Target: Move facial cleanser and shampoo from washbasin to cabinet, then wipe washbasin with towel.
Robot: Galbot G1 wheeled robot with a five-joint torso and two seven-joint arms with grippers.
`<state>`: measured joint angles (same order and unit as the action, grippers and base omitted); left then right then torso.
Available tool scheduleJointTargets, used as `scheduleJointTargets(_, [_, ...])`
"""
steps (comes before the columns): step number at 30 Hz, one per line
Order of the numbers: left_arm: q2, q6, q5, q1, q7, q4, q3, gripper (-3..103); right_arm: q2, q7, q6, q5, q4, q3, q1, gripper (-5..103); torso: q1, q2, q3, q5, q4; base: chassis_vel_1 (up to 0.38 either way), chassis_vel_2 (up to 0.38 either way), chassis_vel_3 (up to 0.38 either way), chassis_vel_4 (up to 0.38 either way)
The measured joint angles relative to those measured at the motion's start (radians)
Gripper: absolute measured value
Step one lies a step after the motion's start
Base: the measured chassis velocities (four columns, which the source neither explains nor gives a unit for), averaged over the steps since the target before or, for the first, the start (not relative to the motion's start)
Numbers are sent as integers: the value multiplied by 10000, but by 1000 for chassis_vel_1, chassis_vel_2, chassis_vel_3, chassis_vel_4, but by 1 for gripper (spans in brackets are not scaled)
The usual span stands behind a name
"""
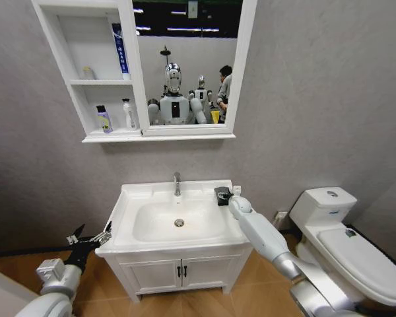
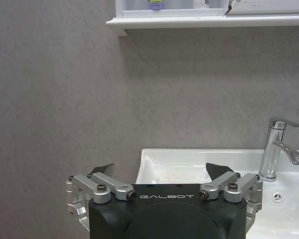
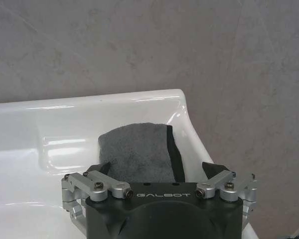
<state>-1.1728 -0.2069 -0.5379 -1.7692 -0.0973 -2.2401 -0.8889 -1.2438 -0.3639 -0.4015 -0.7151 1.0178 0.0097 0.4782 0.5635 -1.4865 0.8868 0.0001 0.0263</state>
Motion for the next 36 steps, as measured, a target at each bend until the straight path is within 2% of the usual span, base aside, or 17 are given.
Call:
scheduleJointTargets(10, [0,0,0,0,0,0,0,100,-126,465,95,369,-446,-126,-176,100,0,0,0,-1,0,0,0,0,0])
scheduleJointTargets(20, [0,0,0,-1,-1,0,0,100,-152,489,118,424,-656,-380,-244,100,1,0,0,-1,0,0,0,0,0])
scheduleJointTargets(21, [0,0,0,-1,0,0,0,100,-168,485,116,577,-655,-366,-203,103,0,0,0,-2,1,0,0,0,0])
scheduleJointTargets(23, [0,0,0,0,0,0,0,100,-224,515,176,843,-664,-278,-147,100,0,0,0,0,1,0,0,0,0])
scheduleJointTargets(25, [0,0,0,0,0,-1,0,100,-264,565,247,1041,-670,-175,-98,97,0,0,0,0,0,0,0,0,0])
scheduleJointTargets(26, [0,0,0,0,0,-1,0,100,-272,569,256,1052,-679,-151,-89,86,0,0,0,-1,0,0,0,0,0])
scheduleJointTargets(29, [0,0,0,0,0,0,0,100,-271,577,257,1052,-714,-142,-93,82,0,0,-1,-1,0,0,0,0,0])
scheduleJointTargets(32, [0,0,0,0,0,0,0,100,-232,605,262,1036,-806,-149,-123,65,0,0,-1,-1,-1,0,0,0,0])
scheduleJointTargets(33, [0,0,0,0,0,0,0,100,-232,605,262,1036,-806,-149,-123,65,0,0,-1,-1,-1,0,0,0,0])
scheduleJointTargets(35, [0,0,0,0,0,0,0,100,-194,606,264,1019,-798,-151,-111,54,0,-1,-1,-1,-1,0,0,0,0])
scheduleJointTargets(36, [0,0,0,0,0,0,0,100,-175,606,265,1005,-768,-151,-92,54,0,0,-1,-1,-1,0,0,0,0])
